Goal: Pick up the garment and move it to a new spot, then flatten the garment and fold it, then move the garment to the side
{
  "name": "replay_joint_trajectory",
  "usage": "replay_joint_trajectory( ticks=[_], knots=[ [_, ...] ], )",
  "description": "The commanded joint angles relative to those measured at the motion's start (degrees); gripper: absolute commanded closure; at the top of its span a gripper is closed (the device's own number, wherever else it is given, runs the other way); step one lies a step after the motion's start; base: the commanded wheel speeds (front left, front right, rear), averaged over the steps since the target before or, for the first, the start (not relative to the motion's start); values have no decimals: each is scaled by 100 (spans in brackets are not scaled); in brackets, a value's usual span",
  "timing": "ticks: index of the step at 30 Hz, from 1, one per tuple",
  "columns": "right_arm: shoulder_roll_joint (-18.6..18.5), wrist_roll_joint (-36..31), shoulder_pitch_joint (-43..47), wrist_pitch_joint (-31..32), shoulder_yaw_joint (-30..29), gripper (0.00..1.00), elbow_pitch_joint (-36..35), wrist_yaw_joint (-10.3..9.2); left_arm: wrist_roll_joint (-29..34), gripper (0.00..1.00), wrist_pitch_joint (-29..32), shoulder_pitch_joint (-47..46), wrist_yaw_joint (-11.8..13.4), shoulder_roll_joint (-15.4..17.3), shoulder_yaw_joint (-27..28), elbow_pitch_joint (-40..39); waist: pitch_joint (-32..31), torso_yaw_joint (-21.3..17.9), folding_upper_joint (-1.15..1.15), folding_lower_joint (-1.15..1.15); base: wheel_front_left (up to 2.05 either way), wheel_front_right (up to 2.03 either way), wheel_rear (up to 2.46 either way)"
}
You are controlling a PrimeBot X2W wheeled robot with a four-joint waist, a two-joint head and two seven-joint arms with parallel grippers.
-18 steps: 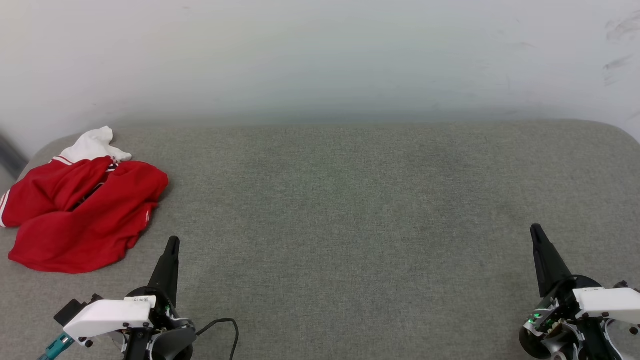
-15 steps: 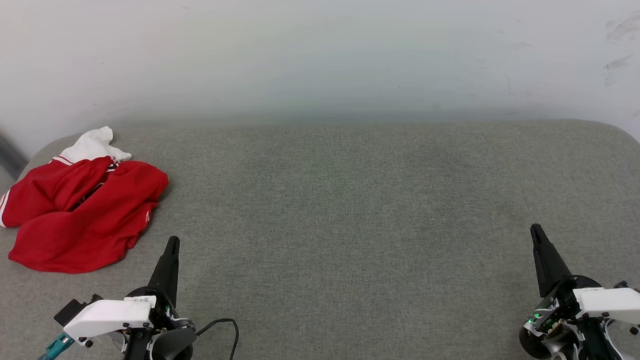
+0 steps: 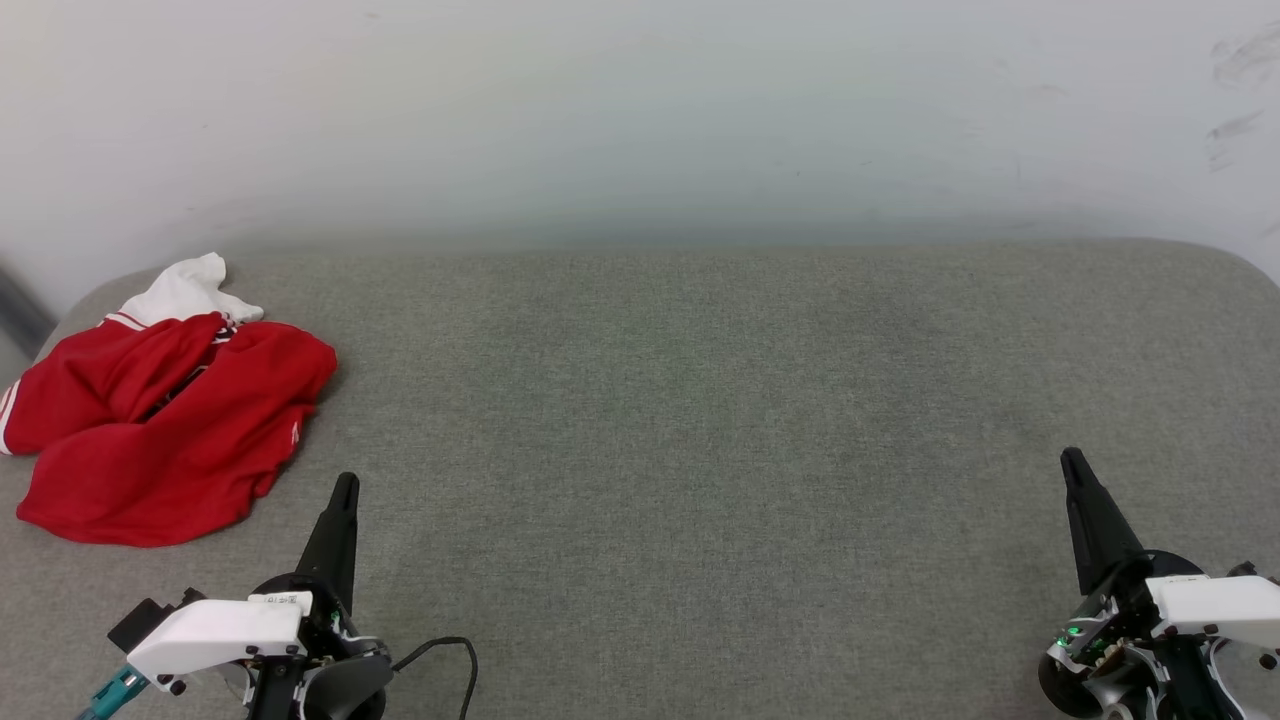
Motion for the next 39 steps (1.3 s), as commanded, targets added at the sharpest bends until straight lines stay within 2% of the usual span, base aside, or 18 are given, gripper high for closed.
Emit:
replay_joint_trajectory(
  ticks=[1, 7, 8, 19, 24, 32, 39],
  knots=[
    [26, -32, -57, 28, -5, 100, 10, 15, 12, 100, 39, -54, -17, -4, 17, 5, 0, 0, 0, 0, 0, 0, 0],
    [27, -35, -58, 24, -7, 100, 10, 15, 17, 100, 43, -54, -17, -6, 21, 6, 0, 0, 0, 0, 0, 0, 0],
    [2, 1, 9, 7, -1, 0, 12, 0, 0, 0, -6, 8, 1, -3, -3, 16, 0, 0, 0, 0, 0, 0, 0],
    [6, -53, 87, -243, 102, 0, -134, 0, 41, 0, -291, -83, 1, -13, -364, -13, 3, -1, 0, 0, 0, 0, 0],
    [-38, -242, 102, -389, 199, 0, -207, 1, 247, 0, -427, -138, 0, -14, -511, -56, 2, 6, 0, 0, 0, 0, 0],
    [-145, -862, 109, -613, 371, 0, -304, 2, 1082, 0, -620, -176, -1, -15, -639, -147, -5, 12, 0, 0, 0, 0, 0],
    [-245, -1976, 116, -775, 480, 0, -439, 3, 2021, 0, -777, -158, -3, -17, -701, -236, -11, 17, 0, 0, 0, 0, 0]
  ],
)
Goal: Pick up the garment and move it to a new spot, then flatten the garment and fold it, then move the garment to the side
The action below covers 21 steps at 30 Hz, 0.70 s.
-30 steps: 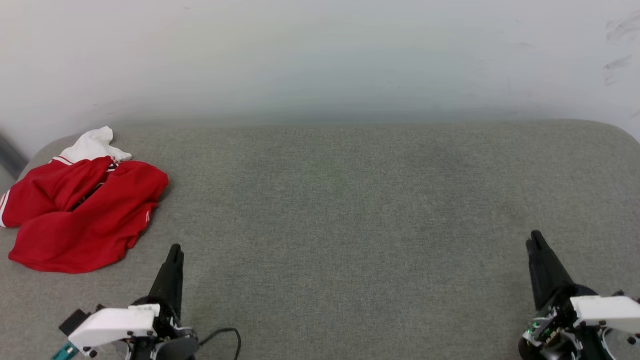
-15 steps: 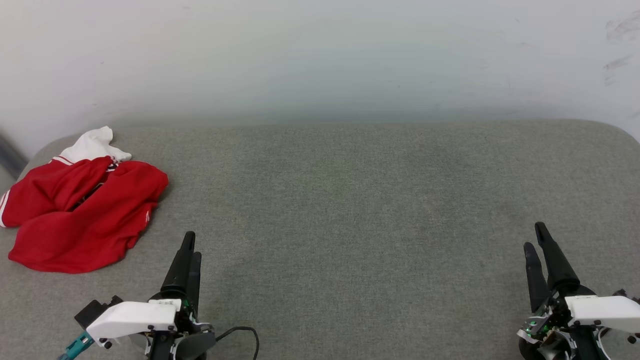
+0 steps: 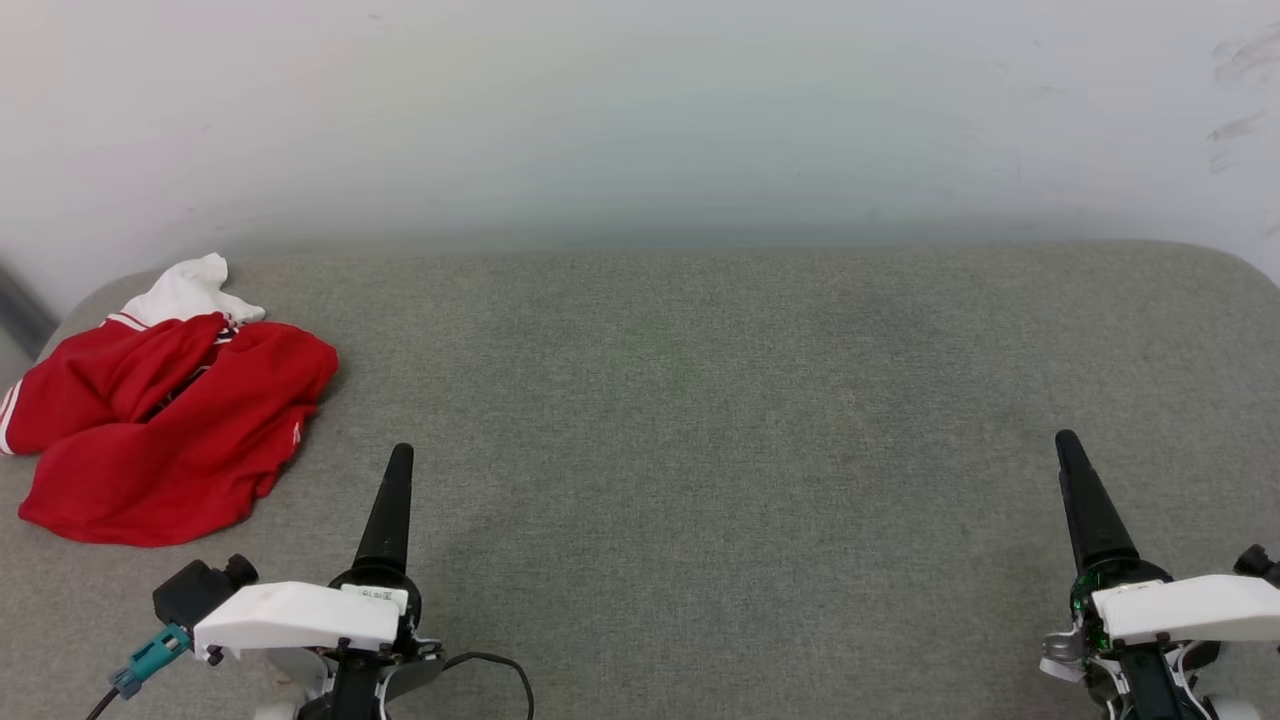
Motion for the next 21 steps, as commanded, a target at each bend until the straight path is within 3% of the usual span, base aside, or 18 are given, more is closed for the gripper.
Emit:
replay_joint_trajectory(
  ticks=[1, 2, 7, 21],
  knots=[
    [-75, -351, -55, -71, 54, 0, -142, 5, 285, 0, -66, -137, -9, 17, -14, -123, -3, 2, 0, 0, 0, 0, 0],
    [-90, -855, -36, -135, 110, 0, -169, 6, 730, 0, -129, -129, 25, 17, -59, -154, -8, 6, 0, 0, 0, 0, 0],
    [-133, -1661, -25, -237, 201, 0, -200, 6, 1465, 0, -231, -127, 102, 15, -207, -154, -19, 11, 0, 0, 0, 0, 0],
    [-160, -3232, 3, -482, 342, 0, -134, 8, 3196, 0, -469, -199, 333, 25, -527, -79, -34, 29, 0, 0, 0, 0, 0]
  ],
)
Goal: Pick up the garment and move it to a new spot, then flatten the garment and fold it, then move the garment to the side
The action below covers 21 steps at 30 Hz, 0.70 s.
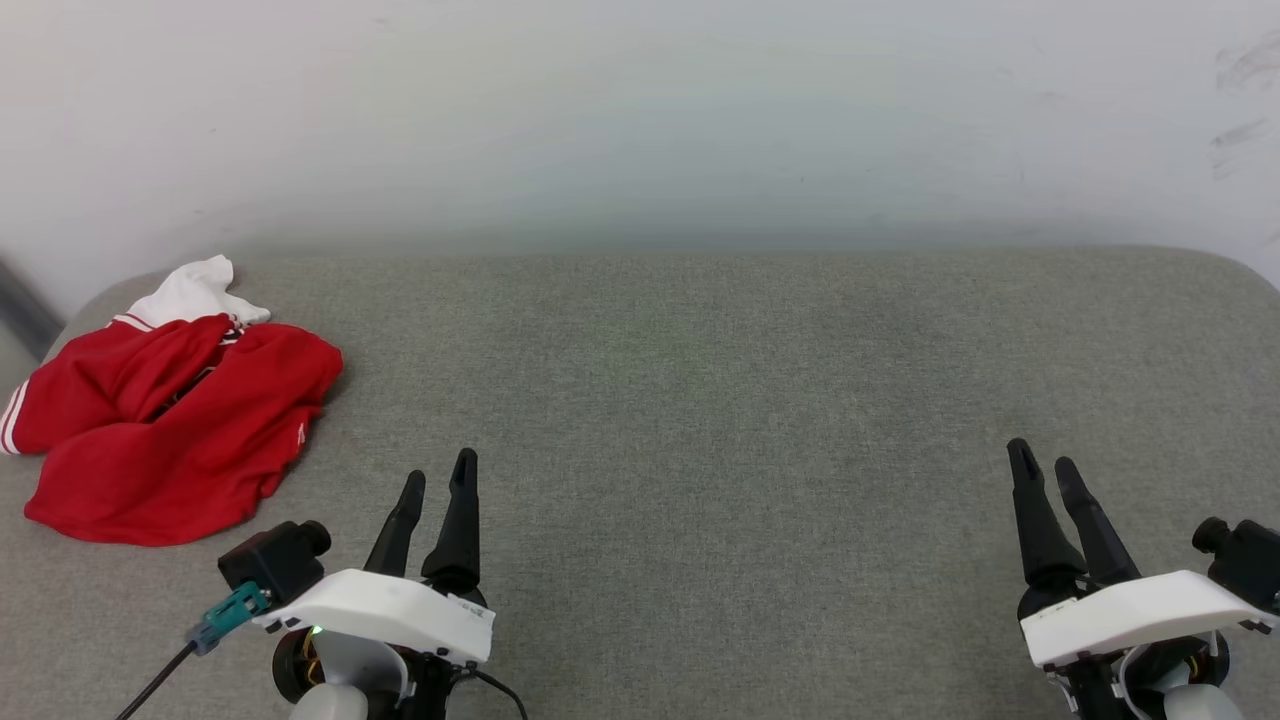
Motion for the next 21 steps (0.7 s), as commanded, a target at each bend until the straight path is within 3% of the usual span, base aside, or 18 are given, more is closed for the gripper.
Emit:
replay_joint_trajectory(
  ticks=[1, 21],
  knots=[
    [-57, -167, -28, -48, 21, 0, -42, 7, 173, 0, -45, -166, 28, 26, -43, -46, 0, 1, 0, 0, 0, 0, 0],
    [-72, -1756, -101, -142, 33, 0, 208, 9, 1744, 0, -357, -276, 404, 229, -445, 136, 1, 30, 0, 0, 0, 0, 0]
  ],
)
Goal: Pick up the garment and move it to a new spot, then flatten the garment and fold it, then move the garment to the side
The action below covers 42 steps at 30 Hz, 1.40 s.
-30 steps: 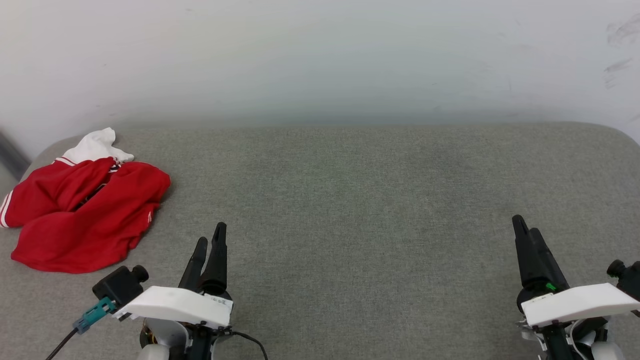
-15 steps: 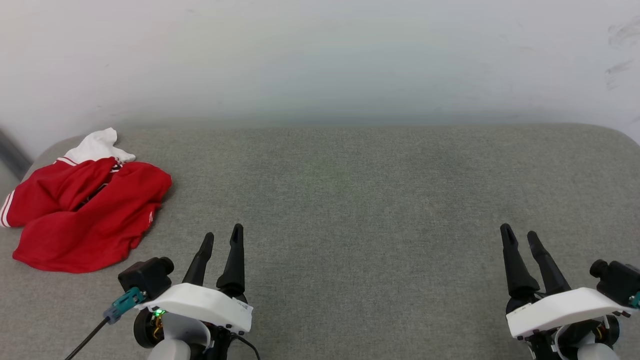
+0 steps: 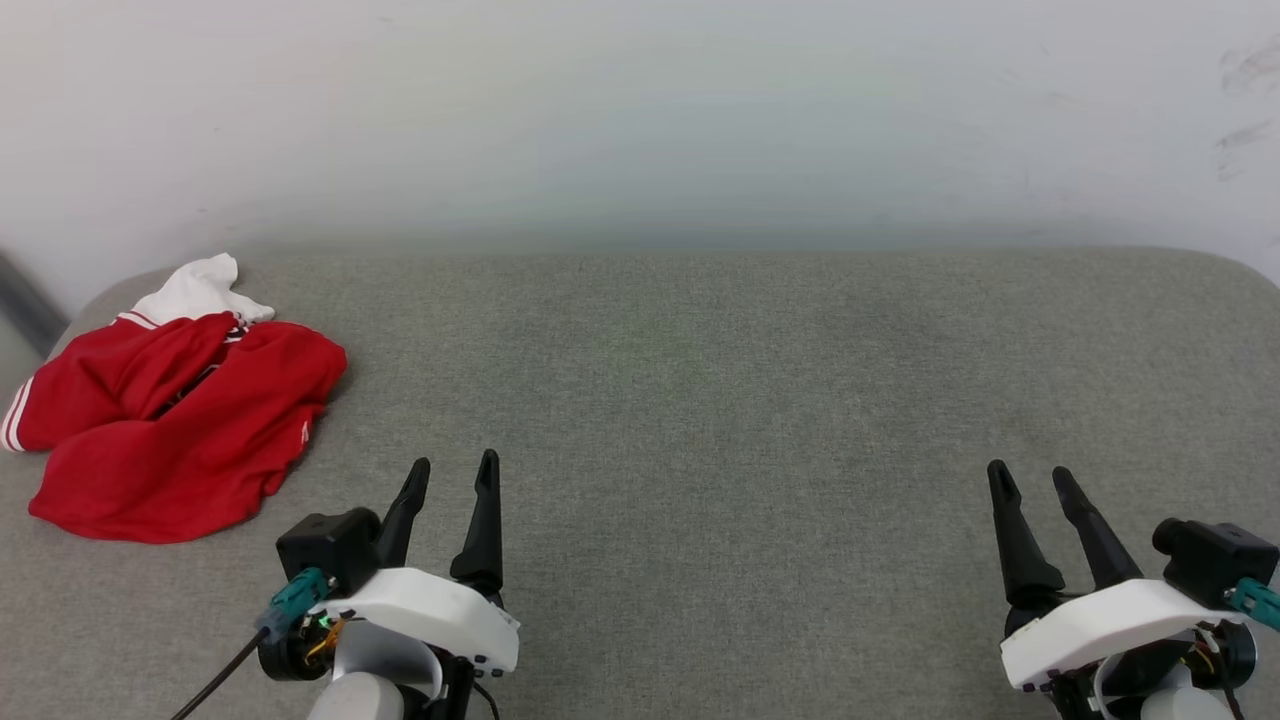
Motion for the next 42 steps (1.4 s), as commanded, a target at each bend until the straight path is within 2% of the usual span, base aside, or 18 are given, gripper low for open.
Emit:
replay_joint_trajectory(
  ticks=[1, 19, 42],
  knots=[
    [-35, -134, -91, -38, -2, 0, -28, 10, 128, 0, -60, -124, 34, 38, -31, -22, -2, 2, 0, 0, 0, 0, 0],
    [25, -1287, -71, -127, -51, 0, -34, 11, 1042, 0, -327, -140, 236, 43, -103, 107, 1, 49, 0, 0, 0, 0, 0],
    [135, -2005, -10, -195, -250, 0, -107, 8, 1906, 0, -568, -148, 208, -51, -80, 312, -20, 79, 0, 0, 0, 0, 0]
  ],
)
